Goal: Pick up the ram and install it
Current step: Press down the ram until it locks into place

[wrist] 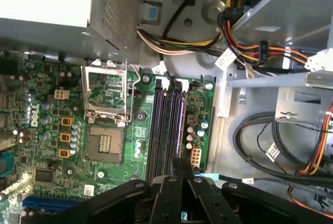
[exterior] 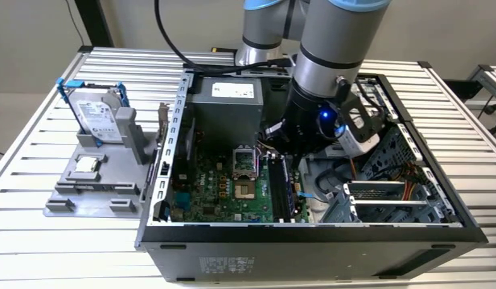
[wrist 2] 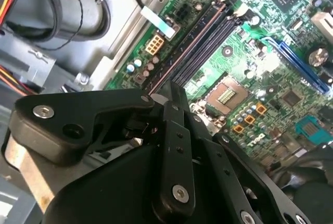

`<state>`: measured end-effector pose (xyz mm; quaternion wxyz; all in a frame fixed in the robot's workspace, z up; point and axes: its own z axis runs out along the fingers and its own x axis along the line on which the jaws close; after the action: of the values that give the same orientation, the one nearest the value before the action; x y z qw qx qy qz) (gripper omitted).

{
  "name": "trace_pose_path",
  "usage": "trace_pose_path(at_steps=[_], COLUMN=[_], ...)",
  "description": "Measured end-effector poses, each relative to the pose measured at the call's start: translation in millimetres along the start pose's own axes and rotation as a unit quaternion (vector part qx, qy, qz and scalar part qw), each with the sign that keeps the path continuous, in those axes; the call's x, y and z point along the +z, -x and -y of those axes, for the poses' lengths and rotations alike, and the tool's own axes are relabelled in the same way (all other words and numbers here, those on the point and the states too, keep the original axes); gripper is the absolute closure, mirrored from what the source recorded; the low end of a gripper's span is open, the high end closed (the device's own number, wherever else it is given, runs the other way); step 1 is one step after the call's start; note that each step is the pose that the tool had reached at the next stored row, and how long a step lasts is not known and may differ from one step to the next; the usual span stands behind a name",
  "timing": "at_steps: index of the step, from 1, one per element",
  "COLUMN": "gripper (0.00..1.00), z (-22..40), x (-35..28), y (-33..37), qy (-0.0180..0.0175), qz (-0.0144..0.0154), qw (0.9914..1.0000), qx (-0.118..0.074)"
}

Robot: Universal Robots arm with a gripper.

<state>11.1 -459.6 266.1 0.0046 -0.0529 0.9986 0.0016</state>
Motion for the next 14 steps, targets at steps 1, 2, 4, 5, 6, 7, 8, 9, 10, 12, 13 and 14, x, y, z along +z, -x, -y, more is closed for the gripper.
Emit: trace_pose_path(at_steps=[1, 2, 4, 5, 6, 7, 8, 9, 10, 12, 13, 14], gripper=[1.0, 1.0, 1.0, 1.0, 1.0, 1.0, 1.0, 1.0, 1.0, 1.0, 1.0, 1.0], z=[0.0, 0.0, 0.0, 0.0, 0.0, 0.0, 0.0, -0.1, -0.1, 0.0, 0.0, 0.0], x=[0.0, -0.1, -0.1, 0.0, 0.0, 0.0, 0.0, 0.0, 0.0, 0.0, 0.0, 0.0], y=[0.0, 0.0, 0.0, 0.0, 0.0, 0.0, 0.0, 0.0, 0.0, 0.0, 0.0, 0.0], qy=[0.002, 0.004, 0.0067, 0.0078, 0.0088, 0.0097, 0.0104, 0.0109, 0.0111, 0.0116, 0.0118, 0.012], qz=[0.0002, 0.0003, 0.0006, 0.0008, 0.0008, 0.0009, 0.001, 0.001, 0.001, 0.0009, 0.0009, 0.0009], qw=[0.99999, 0.99996, 0.99985, 0.99979, 0.99972, 0.99964, 0.99956, 0.99946, 0.99936, 0.99911, 0.99898, 0.99887], qx=[-0.004, -0.008, -0.016, -0.019, -0.022, -0.025, -0.028, -0.031, -0.034, -0.041, -0.043, -0.046])
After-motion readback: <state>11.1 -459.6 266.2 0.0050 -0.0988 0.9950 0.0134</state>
